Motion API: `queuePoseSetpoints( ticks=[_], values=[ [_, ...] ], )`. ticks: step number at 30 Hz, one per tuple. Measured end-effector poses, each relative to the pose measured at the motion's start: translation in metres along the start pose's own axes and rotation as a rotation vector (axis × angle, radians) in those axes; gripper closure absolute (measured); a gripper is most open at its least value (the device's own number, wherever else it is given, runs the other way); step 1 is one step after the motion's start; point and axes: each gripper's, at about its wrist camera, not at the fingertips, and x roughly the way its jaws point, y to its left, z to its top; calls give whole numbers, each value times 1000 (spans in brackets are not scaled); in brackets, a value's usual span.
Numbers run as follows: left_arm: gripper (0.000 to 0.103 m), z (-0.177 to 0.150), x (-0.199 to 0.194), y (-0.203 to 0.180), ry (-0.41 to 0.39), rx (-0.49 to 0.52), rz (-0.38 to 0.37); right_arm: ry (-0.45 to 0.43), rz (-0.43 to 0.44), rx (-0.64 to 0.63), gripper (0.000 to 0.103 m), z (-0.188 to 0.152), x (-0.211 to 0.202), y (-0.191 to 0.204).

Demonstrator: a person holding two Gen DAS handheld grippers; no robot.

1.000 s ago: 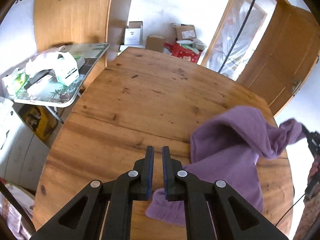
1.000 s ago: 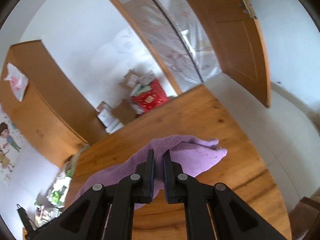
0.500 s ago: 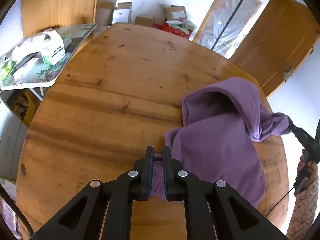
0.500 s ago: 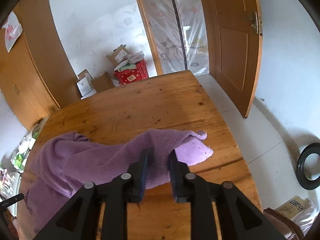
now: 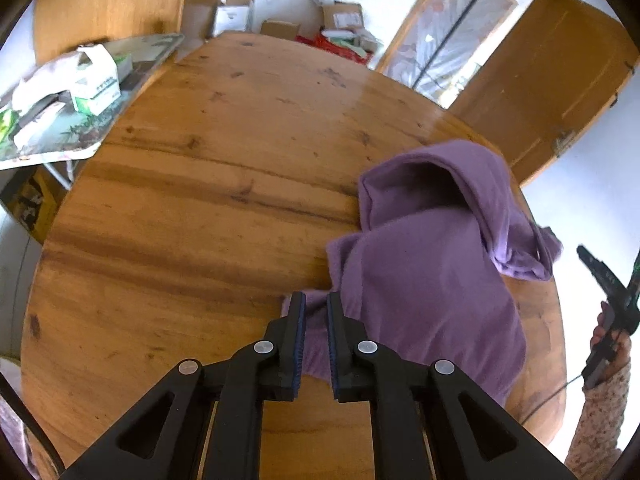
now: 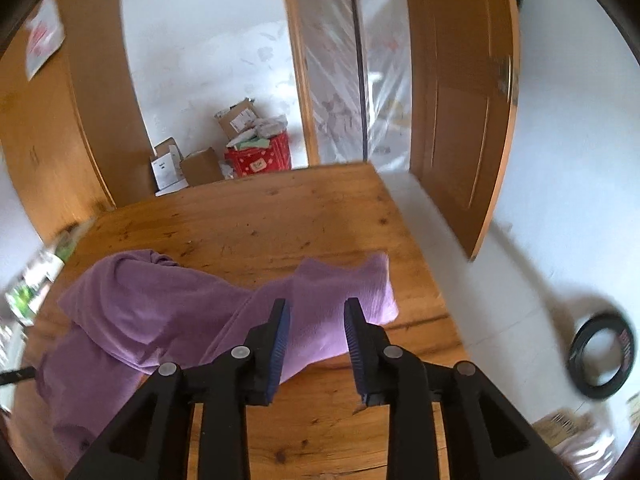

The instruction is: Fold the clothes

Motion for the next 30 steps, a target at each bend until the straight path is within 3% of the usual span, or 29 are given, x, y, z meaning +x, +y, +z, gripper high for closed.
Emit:
queuePoseSetpoints(
  ticks=[2, 11, 18, 20, 27, 30],
  values=[
    [92, -1, 0, -2, 4, 3, -9, -26, 15, -68, 74, 2, -5, 17],
    [92, -7, -4, -7, 0, 23, -43, 8, 285, -369, 74, -4, 18, 137],
    [92, -6, -1, -10, 4, 48, 17, -7, 399, -628, 71, -12, 35, 233],
    [92, -6, 0, -11, 5, 55, 35, -4, 409, -683, 67, -14, 39, 253],
    [92, -6, 2, -8, 4, 58, 71, -12, 412, -902, 67, -27, 50, 302],
    [92, -5, 7, -9, 18, 60, 59, 10, 355, -959, 67, -33, 62, 311]
  ],
)
